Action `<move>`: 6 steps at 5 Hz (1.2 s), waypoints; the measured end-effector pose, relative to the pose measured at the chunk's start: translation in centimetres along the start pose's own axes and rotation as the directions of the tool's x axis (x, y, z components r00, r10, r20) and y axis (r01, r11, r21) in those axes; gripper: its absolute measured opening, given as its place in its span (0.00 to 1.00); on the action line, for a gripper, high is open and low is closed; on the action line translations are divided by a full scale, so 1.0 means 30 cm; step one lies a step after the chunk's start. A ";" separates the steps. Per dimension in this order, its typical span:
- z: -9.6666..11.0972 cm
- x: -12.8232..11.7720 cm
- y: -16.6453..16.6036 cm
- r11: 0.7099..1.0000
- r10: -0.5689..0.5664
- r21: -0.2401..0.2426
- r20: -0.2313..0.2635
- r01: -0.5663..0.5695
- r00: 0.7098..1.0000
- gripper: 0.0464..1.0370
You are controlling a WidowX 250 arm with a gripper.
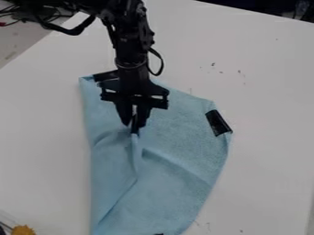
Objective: Fold cloth from bottom left to top right
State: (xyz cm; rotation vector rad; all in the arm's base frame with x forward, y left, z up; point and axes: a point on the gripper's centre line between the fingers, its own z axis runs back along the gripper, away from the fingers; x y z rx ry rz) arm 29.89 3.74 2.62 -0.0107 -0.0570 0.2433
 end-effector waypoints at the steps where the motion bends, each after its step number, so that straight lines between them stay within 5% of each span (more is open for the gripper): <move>1: -0.010 -0.017 -0.018 0.998 0.061 -0.033 -0.010 -0.061 0.998 0.79; 2: -0.011 -0.021 -0.068 0.990 0.113 -0.087 -0.016 -0.114 0.993 0.97; 3: -0.014 -0.031 -0.131 0.980 0.155 -0.122 -0.014 -0.156 0.988 0.97; 5: 0.088 -0.011 -0.160 0.997 0.028 -0.067 0.092 -0.022 0.995 0.96; 6: 0.086 -0.018 -0.151 0.999 -0.020 -0.046 0.083 0.024 0.996 0.96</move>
